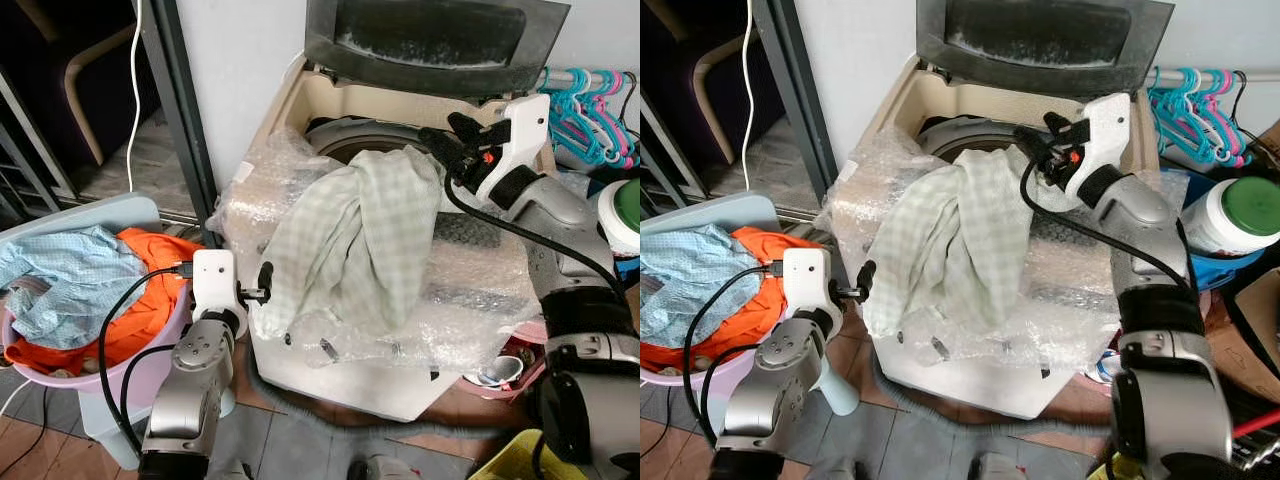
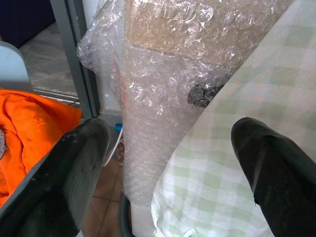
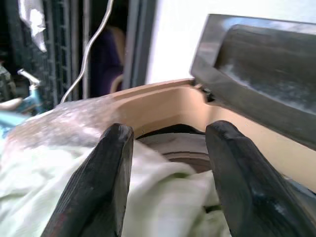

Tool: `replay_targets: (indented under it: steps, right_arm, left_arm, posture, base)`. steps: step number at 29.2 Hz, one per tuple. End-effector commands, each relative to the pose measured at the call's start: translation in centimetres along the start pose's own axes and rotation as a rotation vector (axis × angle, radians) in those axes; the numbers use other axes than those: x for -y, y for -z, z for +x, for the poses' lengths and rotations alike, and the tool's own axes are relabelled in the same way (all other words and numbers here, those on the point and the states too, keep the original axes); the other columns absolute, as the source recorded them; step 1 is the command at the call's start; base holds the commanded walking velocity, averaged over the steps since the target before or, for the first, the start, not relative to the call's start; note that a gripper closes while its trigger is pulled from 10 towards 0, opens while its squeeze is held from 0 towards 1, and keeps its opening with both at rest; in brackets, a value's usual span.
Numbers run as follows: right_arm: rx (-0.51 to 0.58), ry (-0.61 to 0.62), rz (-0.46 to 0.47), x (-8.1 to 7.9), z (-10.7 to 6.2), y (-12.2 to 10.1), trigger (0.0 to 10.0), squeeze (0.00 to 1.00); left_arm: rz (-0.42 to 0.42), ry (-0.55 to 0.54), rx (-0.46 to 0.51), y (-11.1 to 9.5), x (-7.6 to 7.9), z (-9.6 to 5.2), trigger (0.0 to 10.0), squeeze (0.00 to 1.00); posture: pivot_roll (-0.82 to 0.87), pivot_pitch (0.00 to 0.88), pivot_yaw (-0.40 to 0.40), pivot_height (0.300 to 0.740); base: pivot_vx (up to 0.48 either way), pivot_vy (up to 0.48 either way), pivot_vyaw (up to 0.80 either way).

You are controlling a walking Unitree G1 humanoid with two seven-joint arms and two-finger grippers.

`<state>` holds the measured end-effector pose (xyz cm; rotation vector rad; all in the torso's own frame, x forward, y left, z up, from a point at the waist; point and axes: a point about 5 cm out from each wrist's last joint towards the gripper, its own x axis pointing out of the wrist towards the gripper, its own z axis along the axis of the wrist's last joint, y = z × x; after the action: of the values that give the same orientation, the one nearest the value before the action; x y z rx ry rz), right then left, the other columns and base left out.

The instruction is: Clothes washing

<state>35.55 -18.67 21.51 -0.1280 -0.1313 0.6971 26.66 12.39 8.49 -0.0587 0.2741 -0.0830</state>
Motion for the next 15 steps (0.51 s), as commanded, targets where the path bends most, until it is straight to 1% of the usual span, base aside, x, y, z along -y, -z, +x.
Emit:
replay_targets:
  steps: [1, 2, 3, 5, 7, 8, 10, 11, 12, 15]
  right_arm:
    - [-0.035, -0.172, -0.033, -2.4, 0.1, 0.4, 10.0, 1.0]
    - [-0.035, -0.172, -0.033, -2.4, 0.1, 0.4, 10.0, 1.0]
    - [-0.055, -0.205, -0.051, -3.3, 0.1, 0.9, 10.0, 1.0]
    - [-0.088, -0.22, -0.104, -4.4, 0.3, 2.0, 10.0, 1.0]
    - [-0.1, -0.217, -0.12, -4.7, 0.3, 2.4, 10.0, 1.0]
    - [-0.169, -0.166, -0.199, -5.2, 0.5, 4.0, 10.0, 1.0]
    - [-0.219, -0.143, -0.26, -5.7, 0.5, 5.1, 10.0, 1.0]
    - [-0.23, -0.14, -0.275, -5.9, 0.4, 5.2, 10.0, 1.0]
    - [-0.257, -0.077, -0.283, -5.9, 0.5, 5.9, 10.0, 1.0]
    - [-0.274, -0.029, -0.295, -6.2, 0.5, 6.5, 10.0, 1.0]
  left_arm:
    - [0.006, 0.014, -0.003, 0.0, 0.2, -0.1, 10.0, 0.0]
    - [0.006, 0.014, -0.003, 0.0, 0.2, -0.1, 10.0, 0.0]
    - [0.006, 0.013, -0.003, 0.0, 0.2, -0.1, 10.0, 0.0]
    - [0.004, 0.012, -0.004, 0.0, 0.2, -0.1, 10.0, 0.0]
    - [0.003, 0.011, -0.004, 0.0, 0.2, -0.1, 10.0, 0.0]
    - [0.003, 0.01, -0.004, 0.0, 0.2, -0.2, 10.0, 0.0]
    - [0.003, 0.01, -0.004, 0.0, 0.2, -0.2, 10.0, 0.0]
    - [0.003, 0.011, -0.004, 0.0, 0.2, -0.2, 10.0, 0.0]
    - [0.001, 0.011, -0.007, 0.0, 0.2, -0.2, 10.0, 0.0]
    - [0.001, 0.015, -0.008, 0.1, 0.2, -0.2, 10.0, 0.0]
  posture:
    - [-0.04, 0.027, -0.03, 0.74]
    - [-0.04, 0.027, -0.03, 0.74]
    - [-0.04, 0.027, -0.03, 0.74]
    - [-0.04, 0.027, -0.03, 0.74]
    - [-0.04, 0.027, -0.033, 0.74]
    - [-0.03, 0.026, -0.035, 0.74]
    - [-0.03, 0.025, -0.035, 0.74]
    - [-0.03, 0.025, -0.035, 0.74]
    - [-0.03, 0.025, -0.035, 0.74]
    - [-0.03, 0.023, -0.036, 0.74]
  base:
    - [0.0, 0.0, 0.0]
    - [0.0, 0.0, 0.0]
    - [0.0, 0.0, 0.0]
    - [0.0, 0.0, 0.0]
    - [0.0, 0.0, 0.0]
    - [0.0, 0.0, 0.0]
    - [0.0, 0.0, 0.0]
    - [0.0, 0.0, 0.0]
    - [0.0, 0.0, 0.0]
    - [0.0, 0.0, 0.0]
